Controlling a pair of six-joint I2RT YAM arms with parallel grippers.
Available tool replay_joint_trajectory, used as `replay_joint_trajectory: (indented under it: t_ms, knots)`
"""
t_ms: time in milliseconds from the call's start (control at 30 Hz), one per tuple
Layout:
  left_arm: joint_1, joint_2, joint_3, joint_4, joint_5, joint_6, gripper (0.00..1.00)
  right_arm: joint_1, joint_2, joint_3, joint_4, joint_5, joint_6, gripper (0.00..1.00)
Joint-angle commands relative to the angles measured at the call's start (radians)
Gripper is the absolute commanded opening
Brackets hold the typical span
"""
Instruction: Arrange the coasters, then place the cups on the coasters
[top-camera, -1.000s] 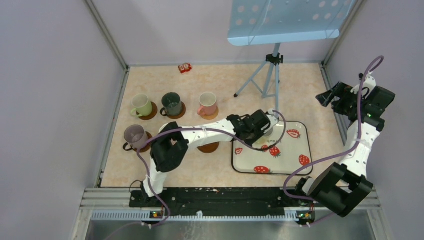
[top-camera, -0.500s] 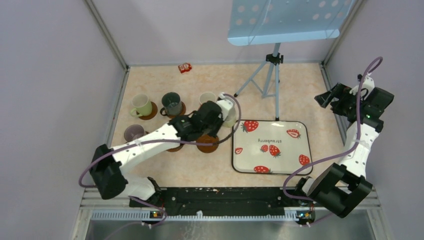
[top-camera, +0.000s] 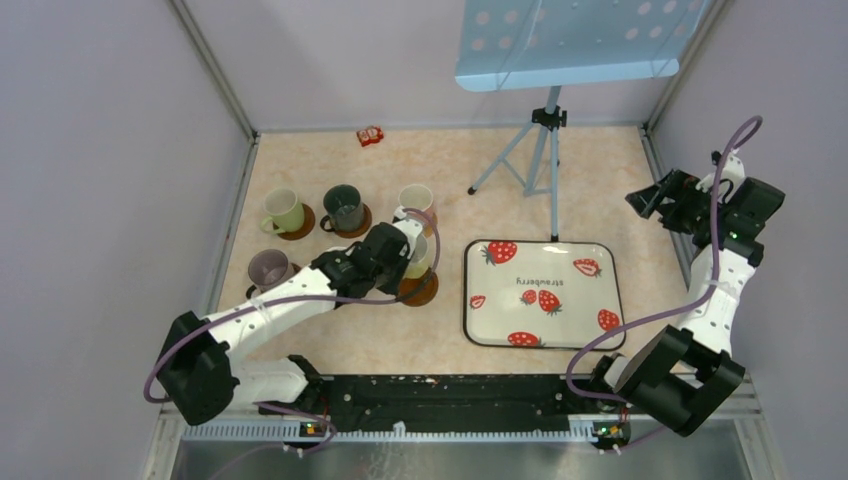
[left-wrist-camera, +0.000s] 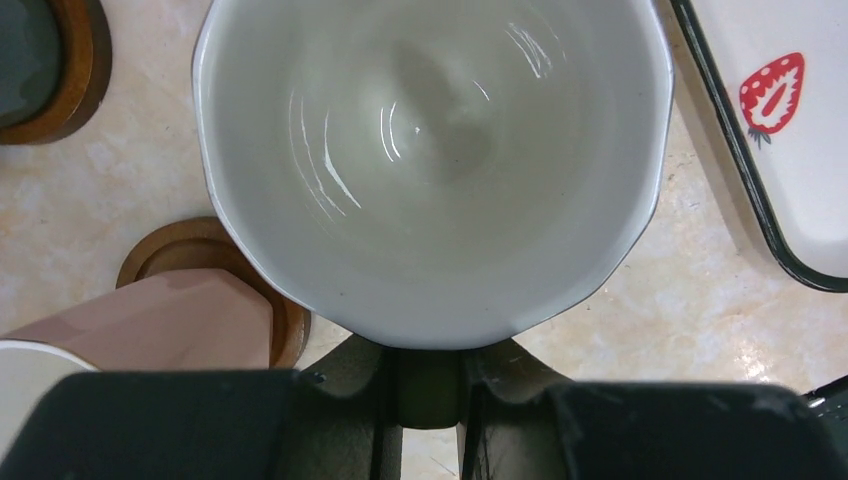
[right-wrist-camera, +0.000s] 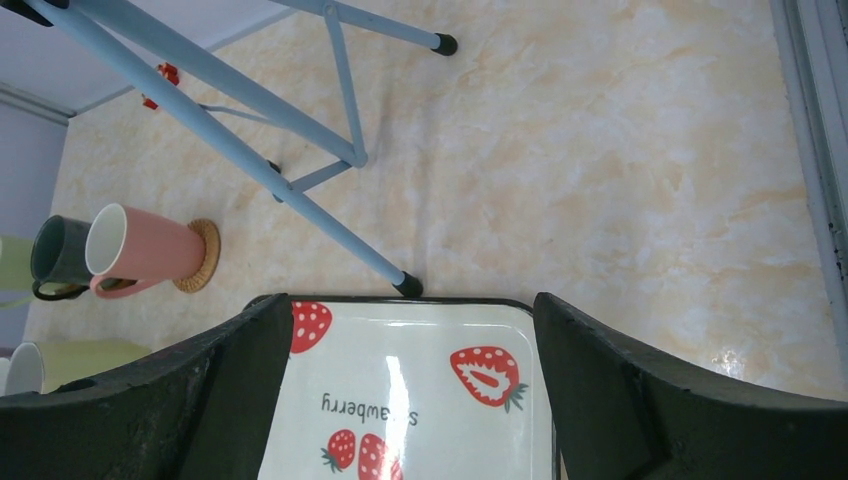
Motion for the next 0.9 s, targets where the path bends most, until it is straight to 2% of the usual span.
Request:
replay_joint_trajectory:
  t_ms: [0, 267, 767, 867]
  knots:
    - [0.031, -0.054, -0.017, 0.126, 0.009, -0.062, 0.00, -0.007, -0.016, 0.000, 0.036, -0.025, -0.003, 0.88]
    - [0.036, -0.034, -0.054, 0.142, 0.150, -0.066, 0.00, -0.007, -0.013, -0.003, 0.039, -0.027, -0.005, 0.88]
    - [0.035, -0.019, -0.080, 0.111, 0.159, -0.005, 0.00, -0.007, -0.008, -0.004, 0.040, -0.032, -0.005, 0.88]
    - [0.035, -0.010, -0.087, 0.118, 0.151, -0.003, 0.04, -0.007, -0.007, -0.004, 0.040, -0.032, -0.006, 0.88]
